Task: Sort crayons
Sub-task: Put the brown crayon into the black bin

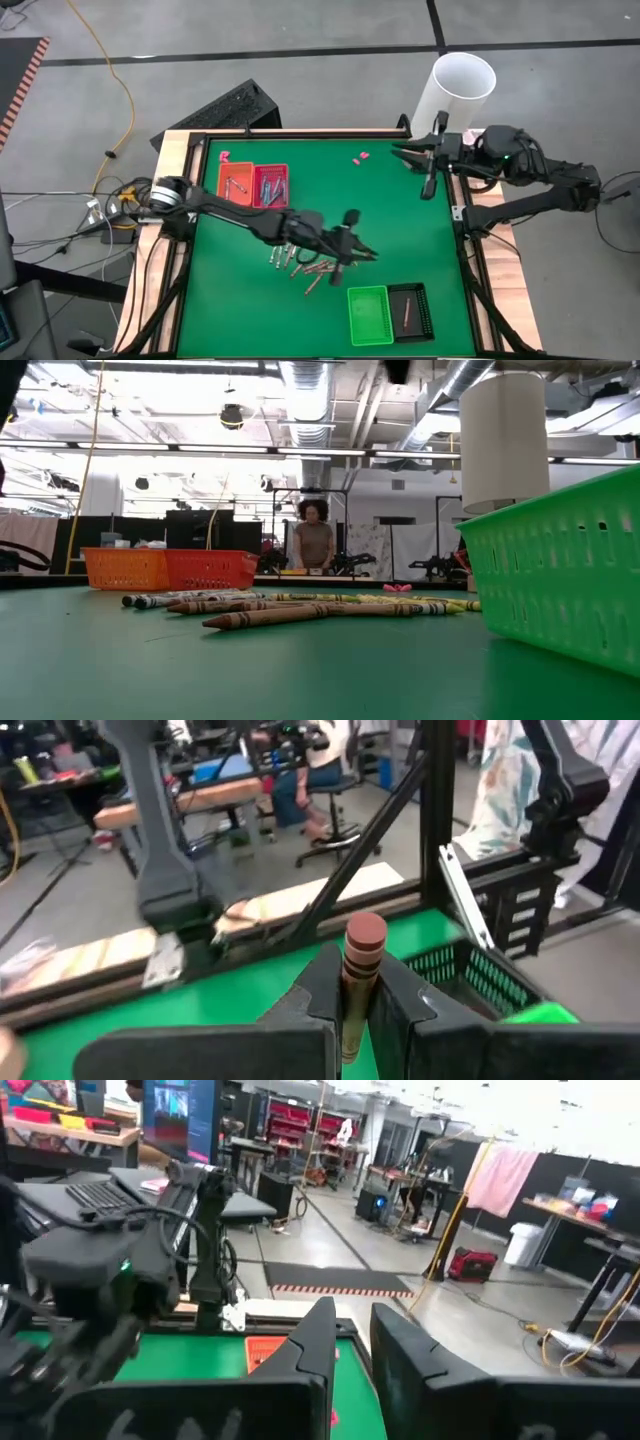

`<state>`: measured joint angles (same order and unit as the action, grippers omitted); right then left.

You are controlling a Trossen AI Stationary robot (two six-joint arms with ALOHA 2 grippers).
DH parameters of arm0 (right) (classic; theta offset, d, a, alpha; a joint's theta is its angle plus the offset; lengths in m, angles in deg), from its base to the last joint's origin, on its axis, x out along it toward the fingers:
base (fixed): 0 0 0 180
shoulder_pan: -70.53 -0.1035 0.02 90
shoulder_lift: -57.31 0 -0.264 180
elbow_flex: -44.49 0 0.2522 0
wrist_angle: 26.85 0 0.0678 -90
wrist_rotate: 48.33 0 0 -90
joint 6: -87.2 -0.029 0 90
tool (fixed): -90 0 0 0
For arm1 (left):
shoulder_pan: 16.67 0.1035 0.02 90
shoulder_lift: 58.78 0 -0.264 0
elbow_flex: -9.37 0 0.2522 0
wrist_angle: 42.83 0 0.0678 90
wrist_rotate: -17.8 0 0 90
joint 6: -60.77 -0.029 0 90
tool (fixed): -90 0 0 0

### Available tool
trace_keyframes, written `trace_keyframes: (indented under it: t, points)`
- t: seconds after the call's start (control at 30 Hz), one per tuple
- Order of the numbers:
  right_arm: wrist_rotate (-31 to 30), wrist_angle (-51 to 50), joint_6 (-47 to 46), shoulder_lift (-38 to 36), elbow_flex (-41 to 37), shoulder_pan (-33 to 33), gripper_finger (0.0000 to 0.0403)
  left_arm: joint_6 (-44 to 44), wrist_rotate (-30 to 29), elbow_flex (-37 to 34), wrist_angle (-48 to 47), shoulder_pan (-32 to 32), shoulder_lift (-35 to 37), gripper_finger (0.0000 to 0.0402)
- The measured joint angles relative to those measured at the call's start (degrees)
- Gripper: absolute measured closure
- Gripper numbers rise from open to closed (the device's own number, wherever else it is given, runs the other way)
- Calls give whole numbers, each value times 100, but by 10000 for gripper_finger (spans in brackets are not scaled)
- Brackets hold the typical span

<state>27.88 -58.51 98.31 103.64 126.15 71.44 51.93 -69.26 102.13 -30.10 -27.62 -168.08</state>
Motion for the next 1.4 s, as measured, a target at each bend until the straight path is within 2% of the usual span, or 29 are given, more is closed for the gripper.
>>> trace_keyframes:
  t: [0.33, 0.7, 0.8, 0.93, 1.4]
  points:
    - [15, -529, -382, 54, -2, -7, 335, -155, 370, 1825, -293, -227, -1671, 394]
    - [17, -615, -562, 69, -4, -11, 335, -657, 582, 3270, -365, -504, -2843, 394]
    - [19, -615, -591, 65, -4, -13, 335, -889, 495, 3510, -446, -525, -3058, 394]
    - [20, -641, -664, 90, -4, -13, 335, -1404, 93, 3659, -814, -522, -3150, 394]
    - [26, -690, -665, 265, -2, -13, 335, -2462, 12, 3668, -1092, -699, -3150, 394]
